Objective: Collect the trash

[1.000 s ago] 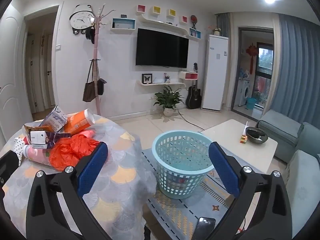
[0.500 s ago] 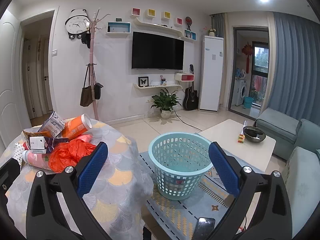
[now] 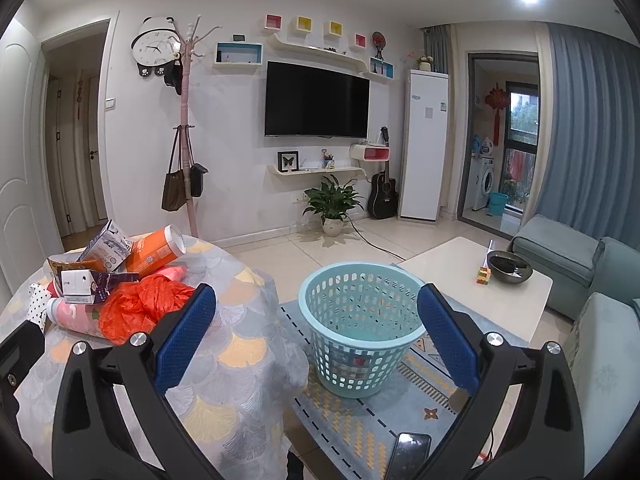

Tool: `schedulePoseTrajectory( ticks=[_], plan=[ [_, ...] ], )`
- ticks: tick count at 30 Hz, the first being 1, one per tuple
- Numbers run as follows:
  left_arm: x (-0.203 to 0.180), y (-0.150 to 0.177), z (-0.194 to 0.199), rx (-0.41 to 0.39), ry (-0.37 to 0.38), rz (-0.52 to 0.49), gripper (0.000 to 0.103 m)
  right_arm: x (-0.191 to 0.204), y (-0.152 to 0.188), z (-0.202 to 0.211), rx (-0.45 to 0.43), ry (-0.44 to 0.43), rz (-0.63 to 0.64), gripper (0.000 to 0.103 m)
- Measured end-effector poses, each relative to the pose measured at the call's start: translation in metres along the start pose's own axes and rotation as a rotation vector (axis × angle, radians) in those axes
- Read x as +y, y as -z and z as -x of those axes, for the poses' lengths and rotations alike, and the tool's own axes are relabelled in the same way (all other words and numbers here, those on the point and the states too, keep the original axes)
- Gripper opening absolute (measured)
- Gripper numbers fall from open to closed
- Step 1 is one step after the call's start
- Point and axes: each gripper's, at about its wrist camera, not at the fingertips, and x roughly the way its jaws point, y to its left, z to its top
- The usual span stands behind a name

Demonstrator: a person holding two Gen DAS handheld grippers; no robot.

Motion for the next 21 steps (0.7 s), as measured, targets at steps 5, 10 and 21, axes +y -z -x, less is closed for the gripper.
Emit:
schedulePoseTrajectory(
  ticks=[5,10,21],
  plan=[
    [0.002,0.002,-0.002,0.009,0.009,0.014,0.095,0.001,0.0,-0.001,0.001,-0.001,0.003,0.095],
    [0.011,0.004,-0.008,0.045,0.04,0.053,0.095,0.003,0.001,-0.001,0.002,-0.001,0.005,0.095],
    [0.016,0.002,-0.004,0.013,0.023,0.058,0.095,0.007,0.002,0.002,0.0,-0.005,0.014,0.095]
  ],
)
